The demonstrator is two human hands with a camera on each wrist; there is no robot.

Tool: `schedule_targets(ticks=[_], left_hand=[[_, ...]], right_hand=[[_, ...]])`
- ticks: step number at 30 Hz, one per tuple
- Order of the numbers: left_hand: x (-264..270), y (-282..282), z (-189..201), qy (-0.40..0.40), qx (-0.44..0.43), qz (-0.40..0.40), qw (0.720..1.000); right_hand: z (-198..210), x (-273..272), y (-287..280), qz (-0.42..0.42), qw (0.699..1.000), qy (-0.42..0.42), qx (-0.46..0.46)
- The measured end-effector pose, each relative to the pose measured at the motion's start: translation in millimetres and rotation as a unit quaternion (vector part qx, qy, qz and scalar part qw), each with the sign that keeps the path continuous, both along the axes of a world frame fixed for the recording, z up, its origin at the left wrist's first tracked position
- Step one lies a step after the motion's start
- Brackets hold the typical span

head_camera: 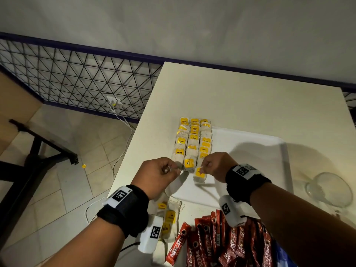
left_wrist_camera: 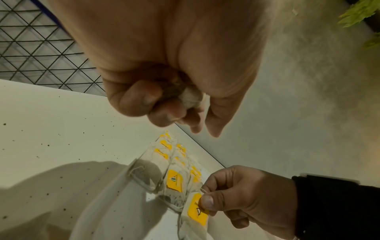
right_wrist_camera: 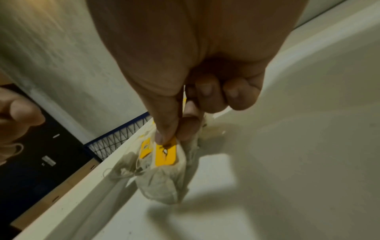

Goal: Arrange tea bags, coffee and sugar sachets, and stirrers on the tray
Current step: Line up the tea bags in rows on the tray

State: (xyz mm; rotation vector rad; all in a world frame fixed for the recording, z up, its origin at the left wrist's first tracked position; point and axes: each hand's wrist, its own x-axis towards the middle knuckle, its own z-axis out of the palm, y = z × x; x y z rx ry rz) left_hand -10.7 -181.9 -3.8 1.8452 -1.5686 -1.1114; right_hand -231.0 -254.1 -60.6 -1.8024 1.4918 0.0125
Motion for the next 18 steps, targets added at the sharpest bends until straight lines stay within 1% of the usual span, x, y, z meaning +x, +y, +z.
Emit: schedule_targets(ticks=[6,11,15,16,17,18], left_hand=[[-0.4,0.4,2.5,0.002,-0.005,-0.003,1.000],[0.4,2.4,1.7,-0.001,-0.005,-0.005,1.000],[1.8,4.9,-0.5,0.010,0.007,-0.008,1.000],[2.1,4.9,-1.6,0.040,0.025,0.005,0.999],[1.1,4.6,-1.2,0.110,0.063,0.036,0.991],[-1.4,4.3,0.9,0.219,0.116,0.082,0.965]], right_hand=[[-1.5,0.9,-2.8,-0.006,0.999,0.030,-0.028],[-2.6,6.7,-5.3,0.016,0.996,0.077,-0.030],[-4.1,8.3,-4.8,0.030,0.995,0.089,-0.035],[-1.6,8.3,-4.0,0.029,0.995,0.087,-0.041],[2.2,8.4,-2.9,0.027,0.995,0.079,-0.053],[7.4,8.9,-1.5,0.024,0.995,0.064,-0.071]])
